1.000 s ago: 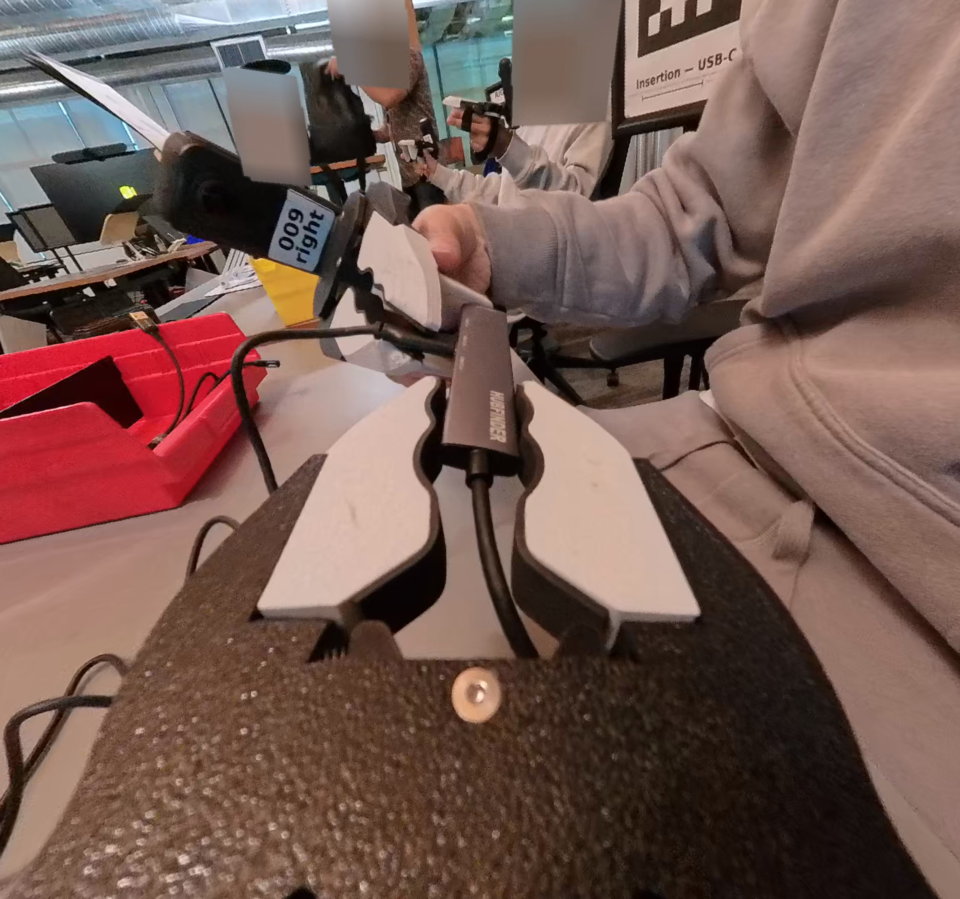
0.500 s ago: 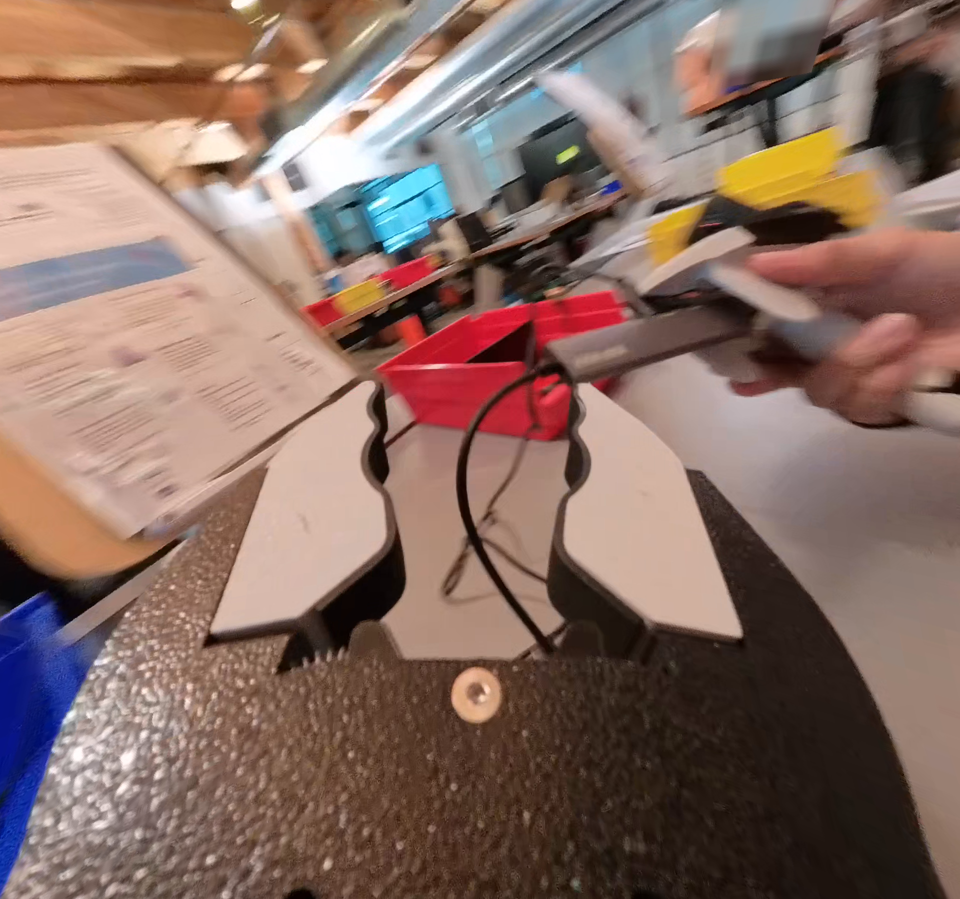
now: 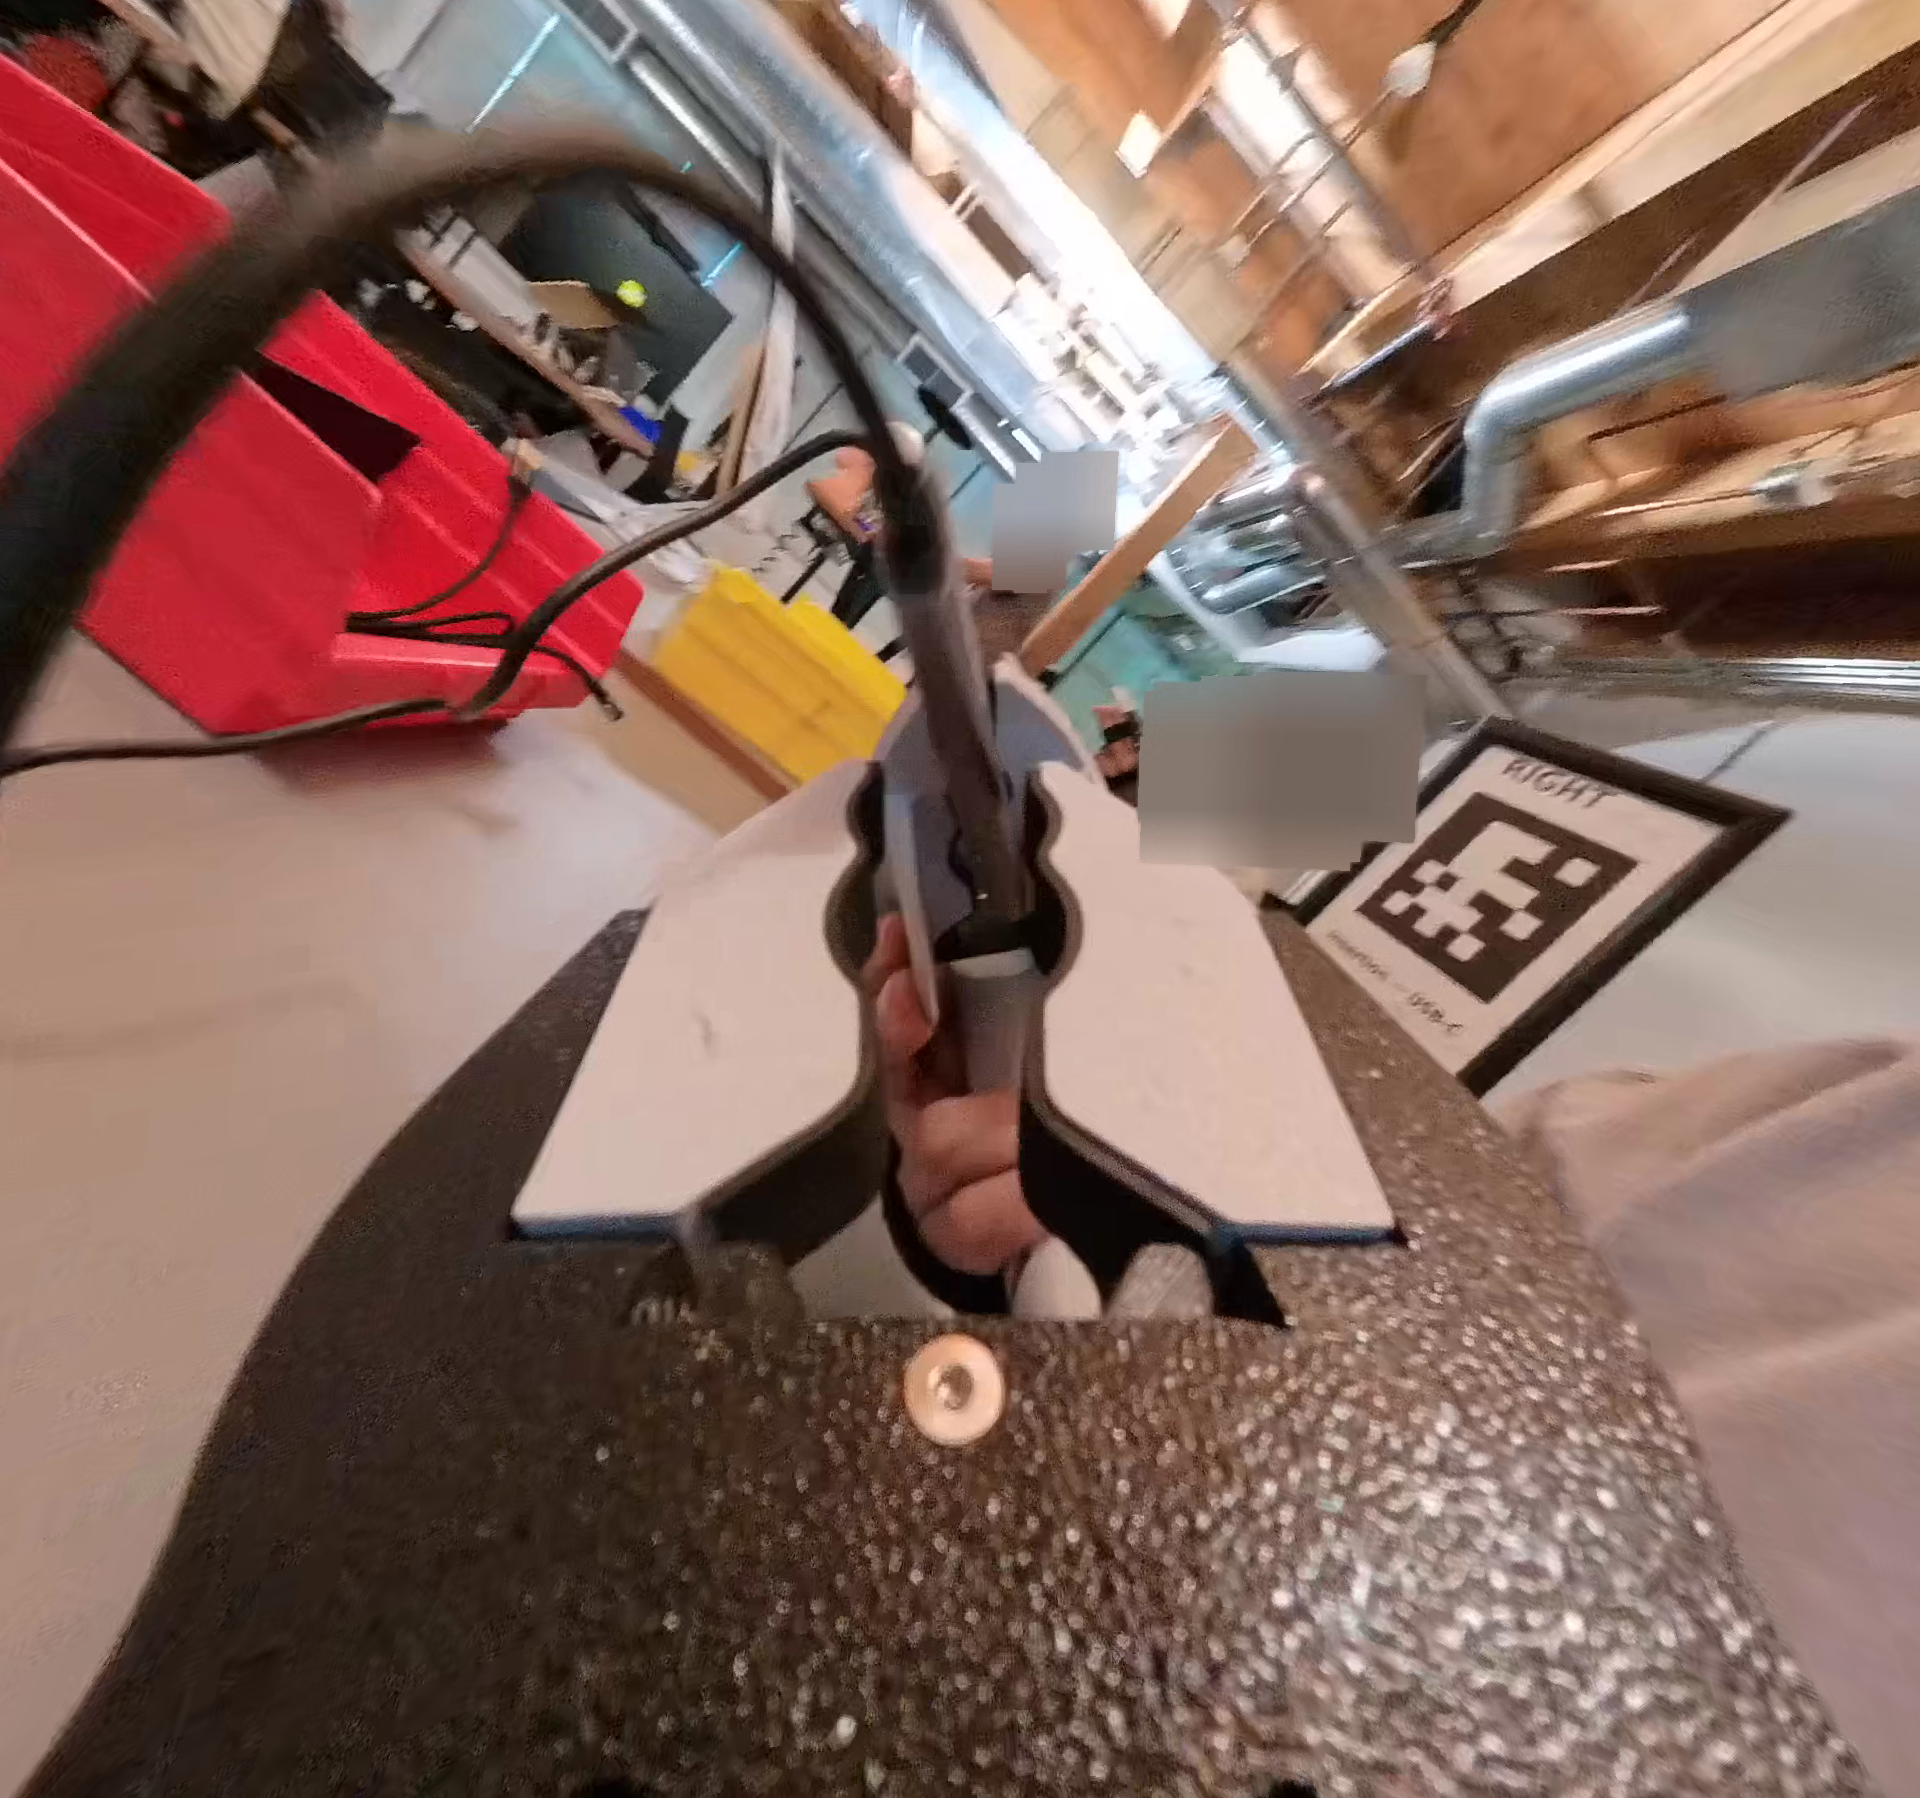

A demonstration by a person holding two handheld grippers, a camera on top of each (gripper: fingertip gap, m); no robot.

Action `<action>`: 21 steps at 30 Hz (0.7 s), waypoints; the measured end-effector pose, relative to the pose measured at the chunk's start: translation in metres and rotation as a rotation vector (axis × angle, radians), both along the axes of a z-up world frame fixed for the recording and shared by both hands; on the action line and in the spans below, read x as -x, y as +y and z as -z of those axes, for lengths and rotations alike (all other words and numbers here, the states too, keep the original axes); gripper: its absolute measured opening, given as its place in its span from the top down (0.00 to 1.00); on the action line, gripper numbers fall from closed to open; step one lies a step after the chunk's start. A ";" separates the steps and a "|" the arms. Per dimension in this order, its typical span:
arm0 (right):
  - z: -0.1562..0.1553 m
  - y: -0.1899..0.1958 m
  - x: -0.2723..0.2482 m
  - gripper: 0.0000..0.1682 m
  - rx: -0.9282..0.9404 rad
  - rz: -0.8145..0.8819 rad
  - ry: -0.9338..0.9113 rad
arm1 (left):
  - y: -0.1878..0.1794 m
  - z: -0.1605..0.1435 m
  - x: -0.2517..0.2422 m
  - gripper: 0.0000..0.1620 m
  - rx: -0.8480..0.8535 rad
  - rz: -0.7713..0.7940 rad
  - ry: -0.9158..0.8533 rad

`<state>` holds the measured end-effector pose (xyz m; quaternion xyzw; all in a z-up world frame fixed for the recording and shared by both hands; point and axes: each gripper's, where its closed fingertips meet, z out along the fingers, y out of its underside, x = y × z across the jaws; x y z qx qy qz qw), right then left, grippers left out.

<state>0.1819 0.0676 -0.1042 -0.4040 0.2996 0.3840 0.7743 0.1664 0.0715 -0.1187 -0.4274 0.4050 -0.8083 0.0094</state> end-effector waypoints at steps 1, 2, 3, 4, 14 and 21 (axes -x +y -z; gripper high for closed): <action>0.001 0.001 0.004 0.96 0.004 -0.015 -0.019 | 0.001 -0.002 0.002 0.94 0.016 0.008 -0.017; 0.002 0.002 0.006 0.96 0.007 -0.024 -0.030 | 0.002 -0.003 0.003 0.94 0.017 0.015 -0.033; 0.003 0.002 0.006 0.96 0.020 -0.020 -0.044 | 0.002 -0.002 0.004 0.94 -0.001 0.024 -0.040; 0.003 0.002 0.008 0.96 0.027 -0.021 -0.072 | 0.002 -0.001 0.005 0.94 -0.026 0.038 -0.042; 0.025 -0.018 0.018 0.69 0.543 0.055 -1.176 | 0.013 0.027 0.039 0.95 -0.090 0.373 0.186; 0.054 -0.013 0.061 0.68 0.667 -0.131 -1.792 | 0.000 0.049 0.054 0.95 -0.163 0.526 0.243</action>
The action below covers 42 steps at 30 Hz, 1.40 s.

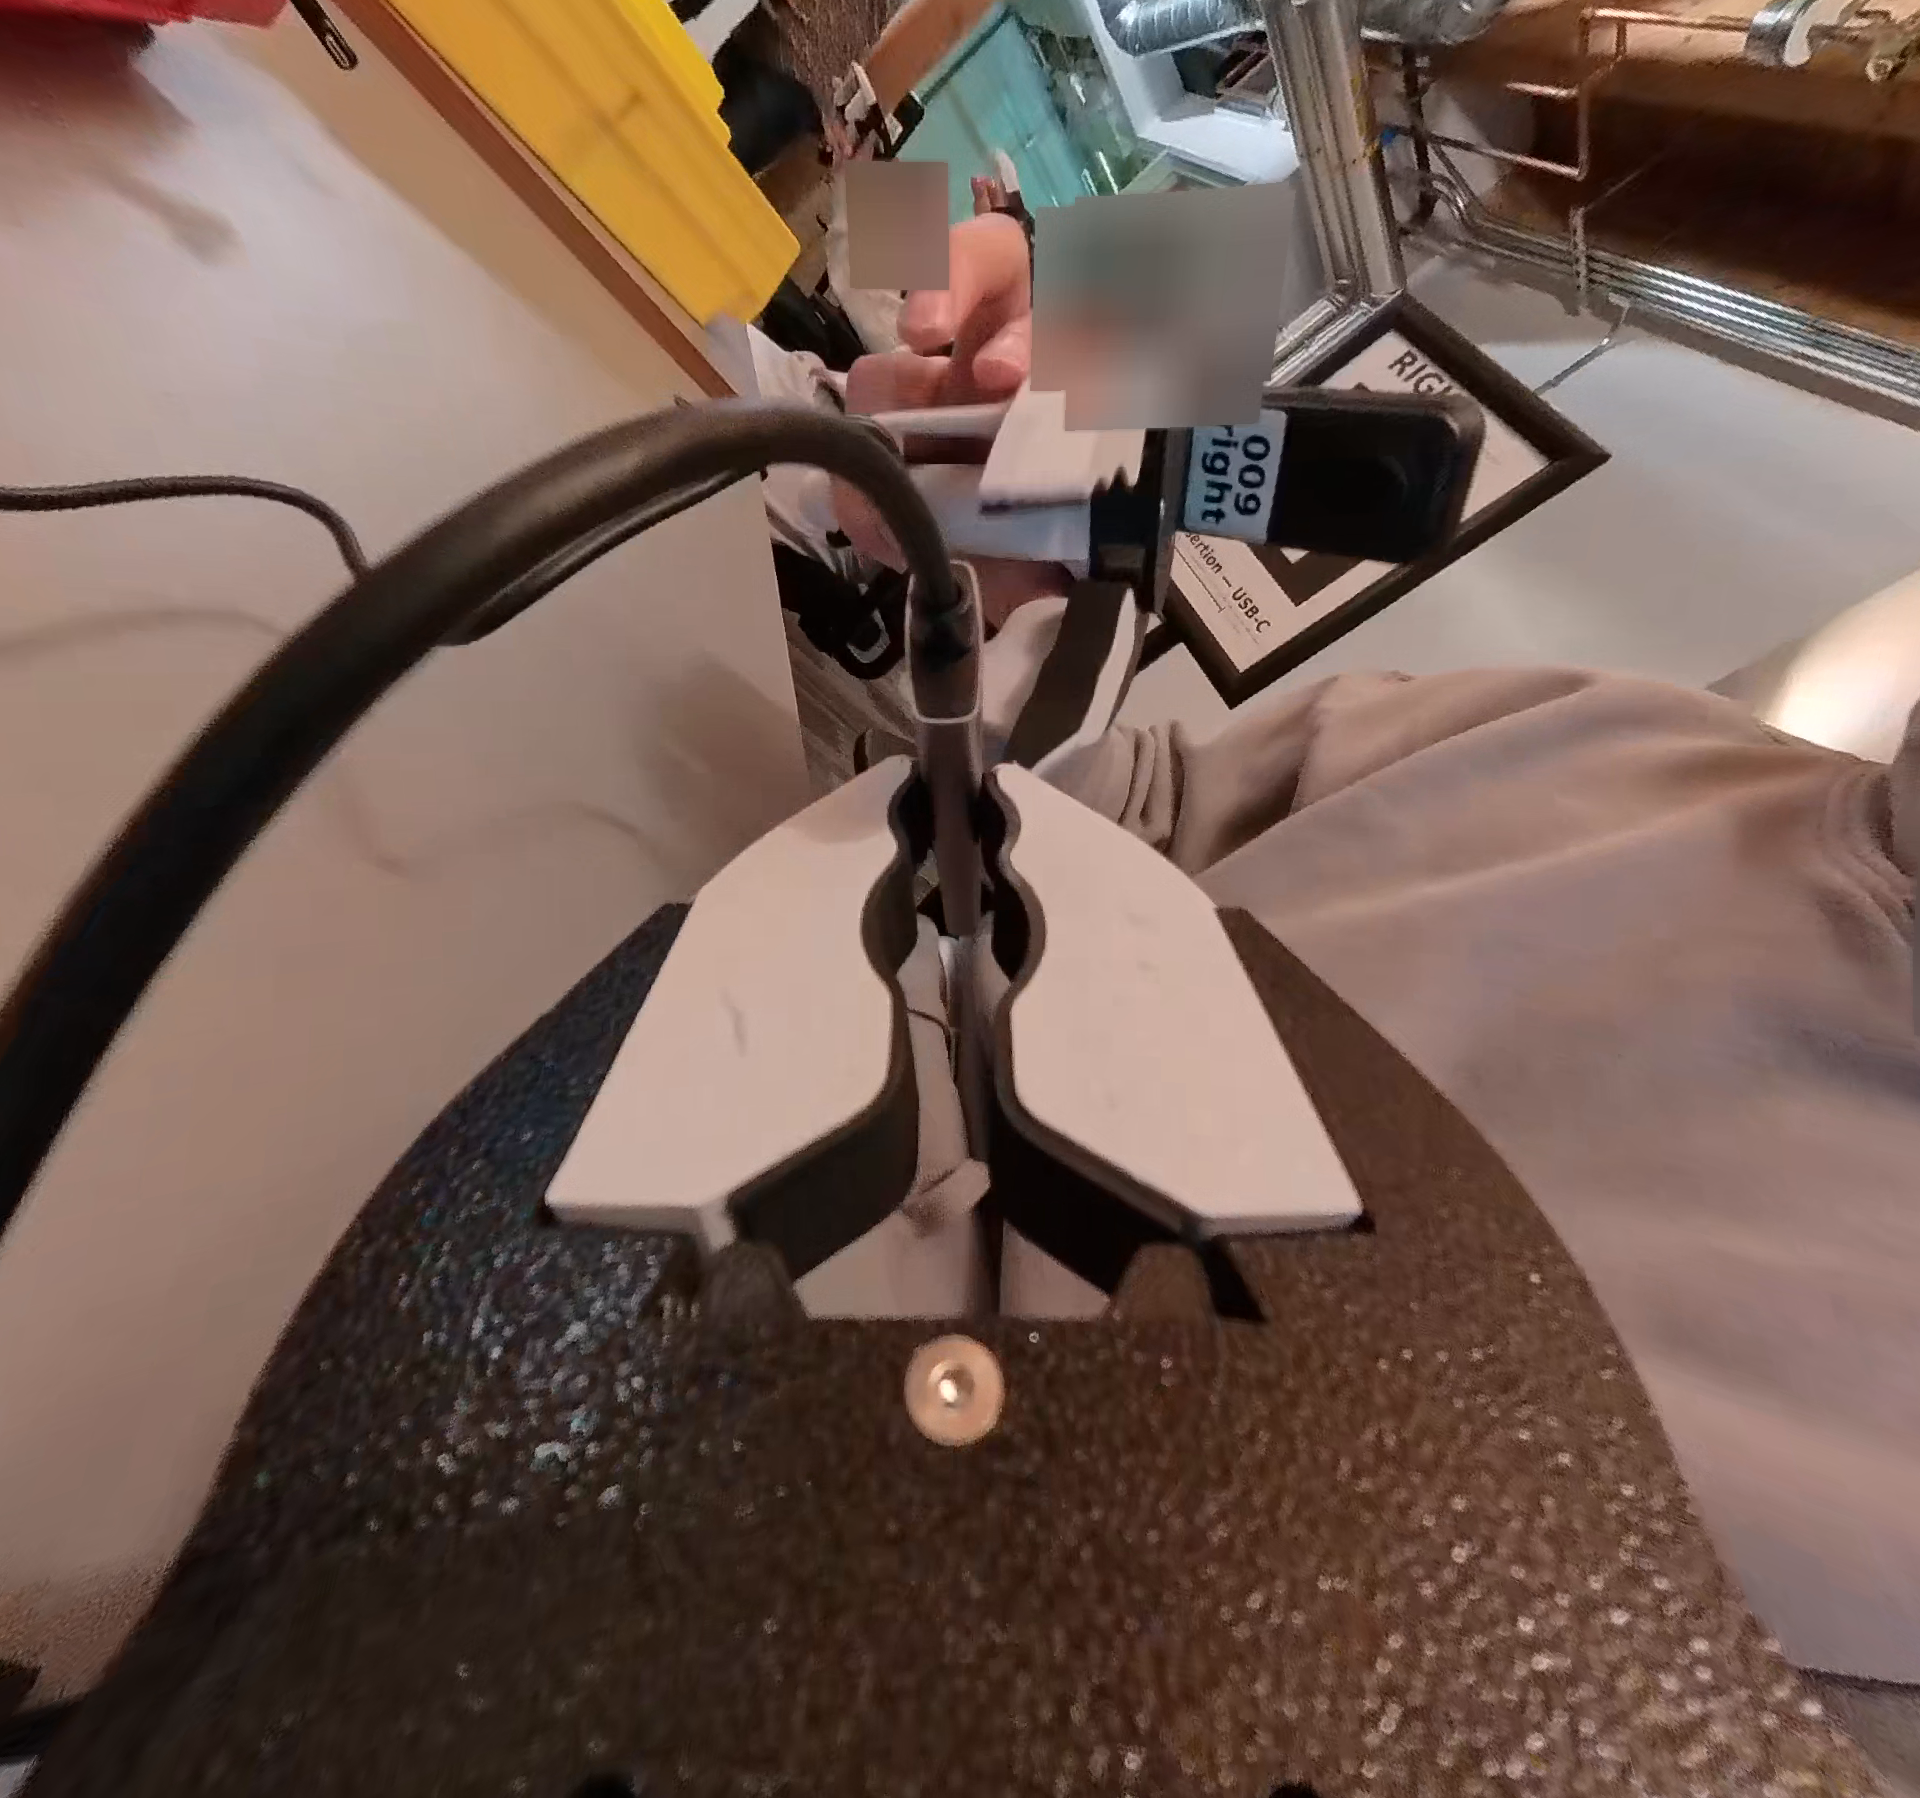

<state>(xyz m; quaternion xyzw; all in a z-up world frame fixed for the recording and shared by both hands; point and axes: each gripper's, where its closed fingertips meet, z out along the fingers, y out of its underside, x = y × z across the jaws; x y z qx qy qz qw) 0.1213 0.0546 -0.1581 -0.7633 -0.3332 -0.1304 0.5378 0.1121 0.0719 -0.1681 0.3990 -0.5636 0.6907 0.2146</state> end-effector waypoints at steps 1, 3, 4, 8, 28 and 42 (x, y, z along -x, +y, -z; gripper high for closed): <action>0.007 0.002 0.000 0.69 0.030 0.004 -0.039 | -0.001 0.000 0.000 0.95 0.000 0.005 0.003; 0.016 0.005 0.000 0.73 0.038 0.011 -0.102 | -0.004 0.002 0.003 0.95 -0.015 0.027 -0.001; 0.020 0.007 0.000 0.76 0.038 0.018 -0.107 | -0.004 0.004 0.004 0.95 -0.028 0.029 0.000; 0.025 0.006 0.001 0.85 0.041 0.015 -0.097 | -0.005 0.005 0.003 0.95 -0.040 0.024 0.001; -0.005 0.016 -0.069 0.95 -0.225 0.614 0.111 | 0.012 -0.015 -0.067 0.82 -0.462 -0.718 -0.436; 0.014 0.020 -0.061 0.96 -0.147 0.534 -0.073 | 0.015 0.008 -0.069 0.85 -0.550 -0.664 -0.334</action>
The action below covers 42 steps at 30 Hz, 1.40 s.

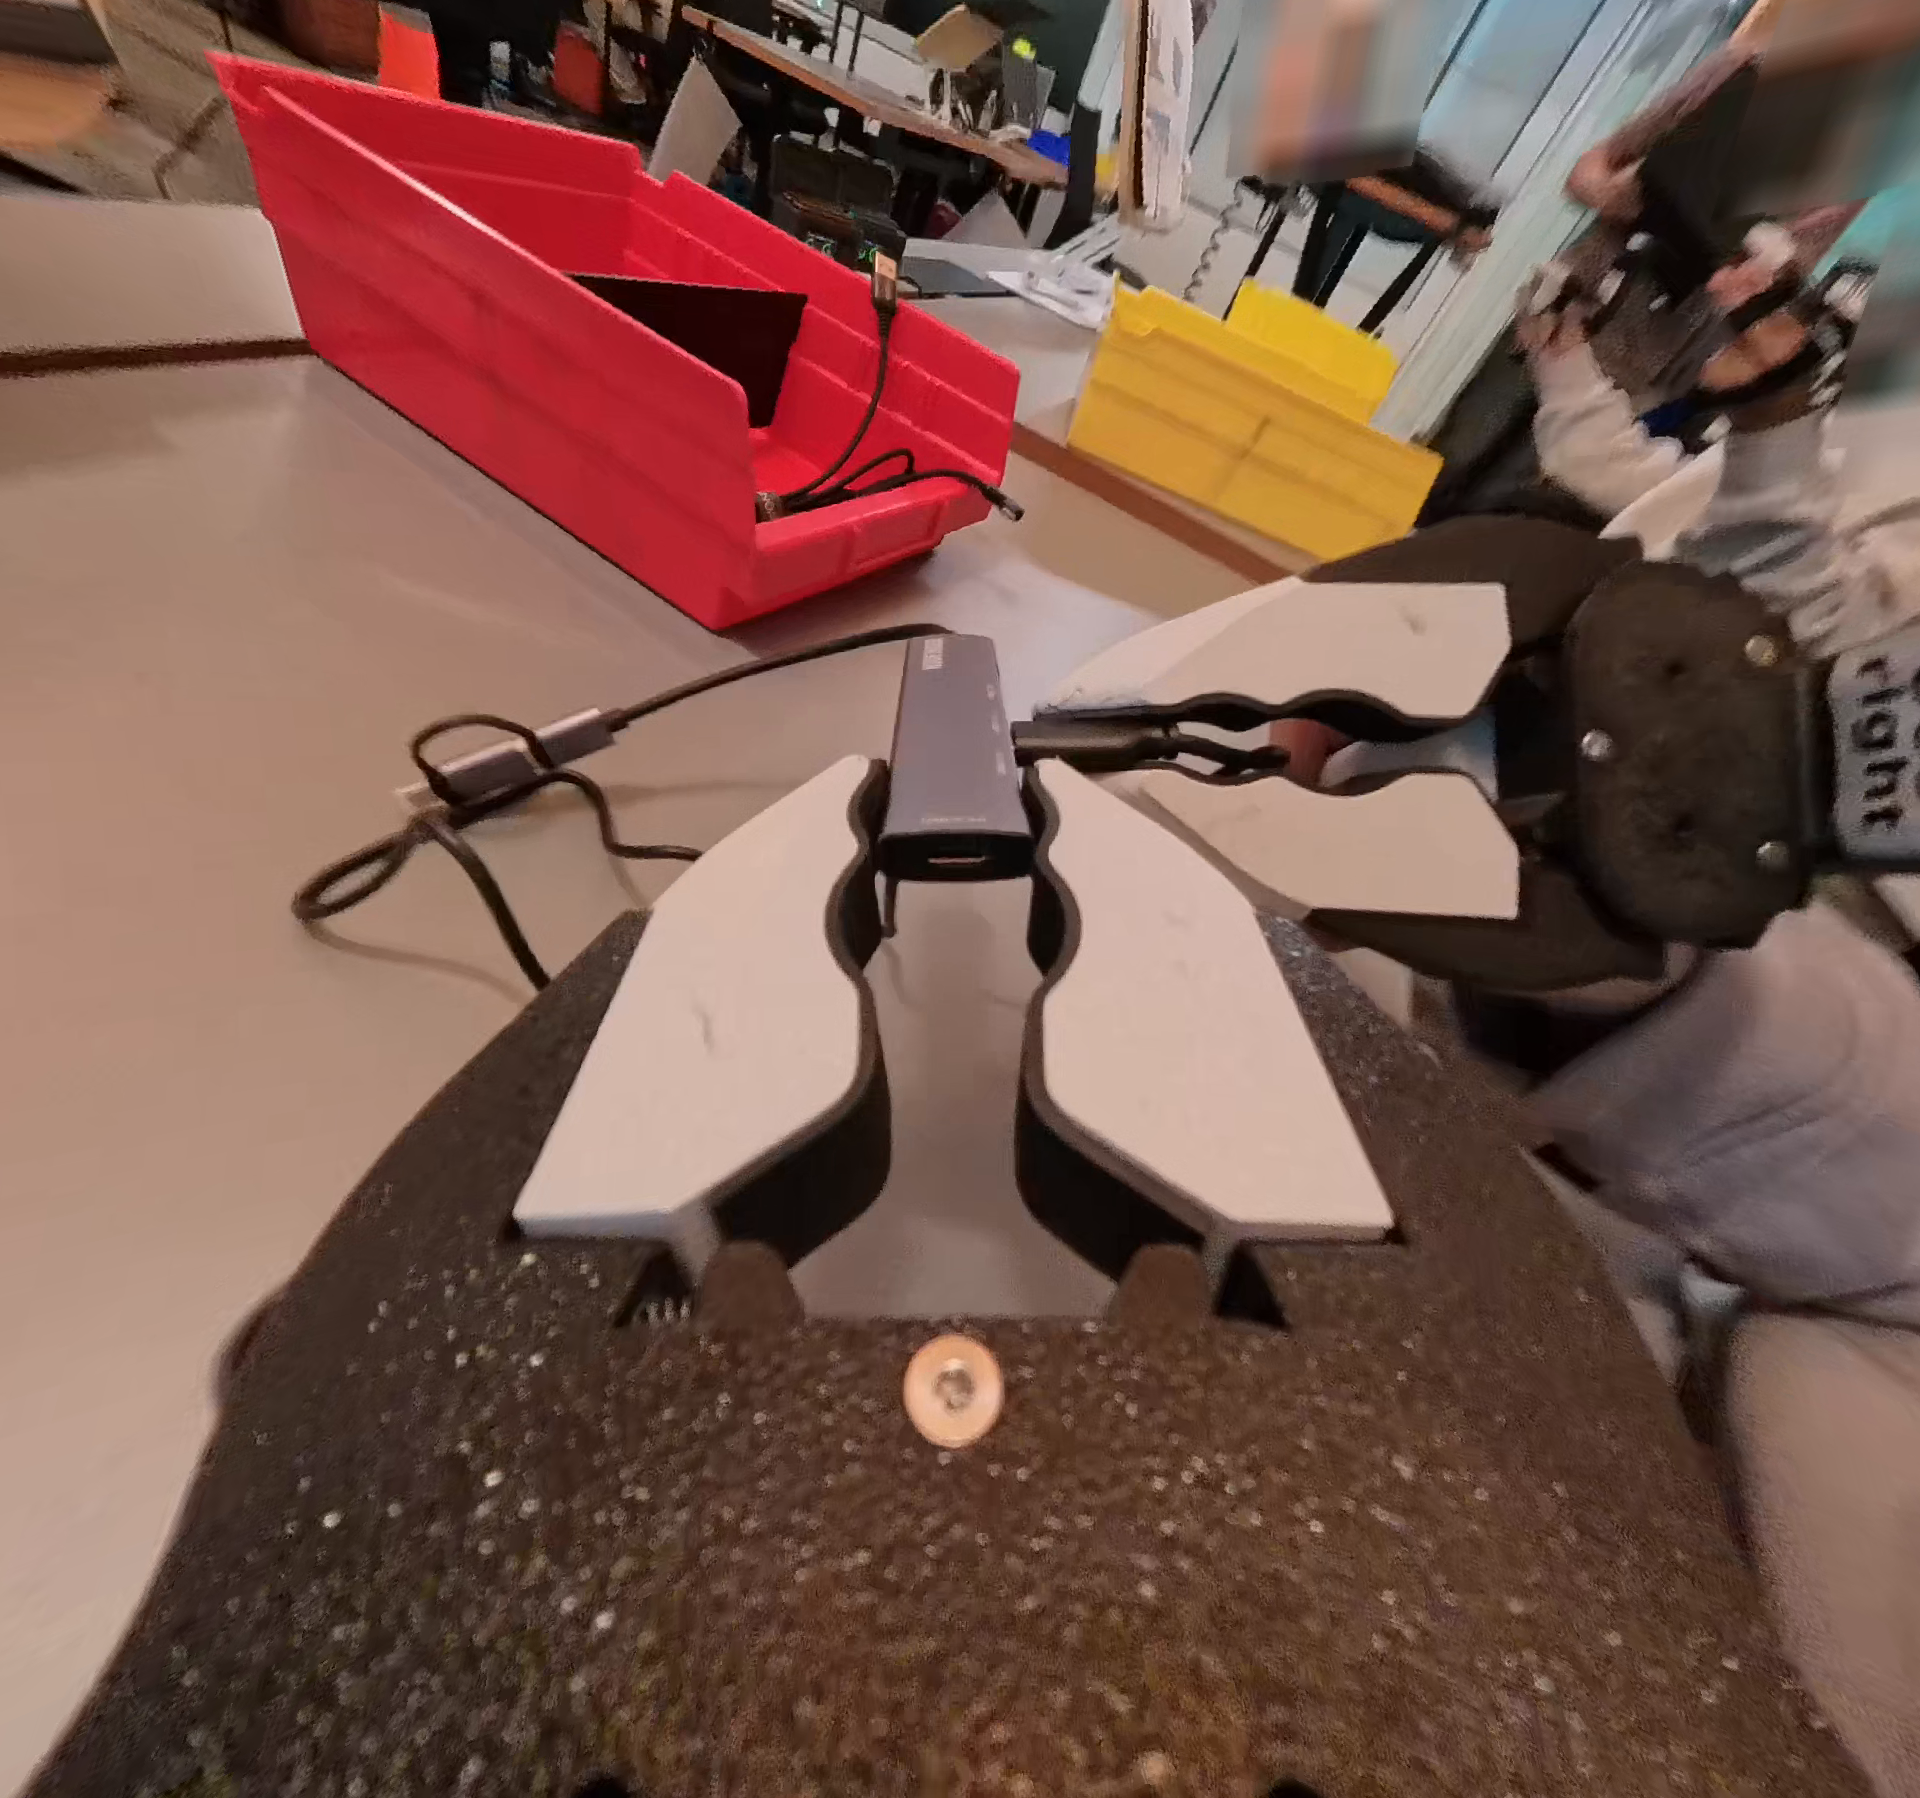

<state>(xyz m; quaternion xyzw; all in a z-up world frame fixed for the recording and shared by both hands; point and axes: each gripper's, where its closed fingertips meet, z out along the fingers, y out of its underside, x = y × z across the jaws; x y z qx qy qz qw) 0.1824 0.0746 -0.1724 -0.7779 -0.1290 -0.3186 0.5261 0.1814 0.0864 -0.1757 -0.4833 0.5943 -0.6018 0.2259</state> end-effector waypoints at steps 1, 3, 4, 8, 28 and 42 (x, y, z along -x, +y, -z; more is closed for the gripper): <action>0.003 0.000 0.000 0.96 0.009 -0.005 0.024 | 0.001 0.000 0.000 0.85 -0.039 -0.012 -0.017; 0.008 0.001 0.000 0.95 0.006 0.002 0.111 | 0.003 0.002 -0.002 0.85 -0.097 -0.037 -0.038; 0.008 0.001 0.001 0.93 -0.014 -0.003 0.173 | 0.004 0.002 -0.002 0.85 -0.117 -0.051 -0.050; -0.004 0.000 0.003 0.82 -0.205 -0.009 0.521 | 0.011 -0.005 -0.003 0.85 -0.275 -0.123 -0.145; -0.019 0.013 0.011 0.95 -0.409 -0.101 0.693 | 0.027 -0.029 0.006 0.85 -0.410 -0.324 -0.440; -0.034 0.017 0.019 0.96 -0.445 -0.111 0.667 | 0.035 -0.043 0.015 0.85 -0.476 -0.411 -0.476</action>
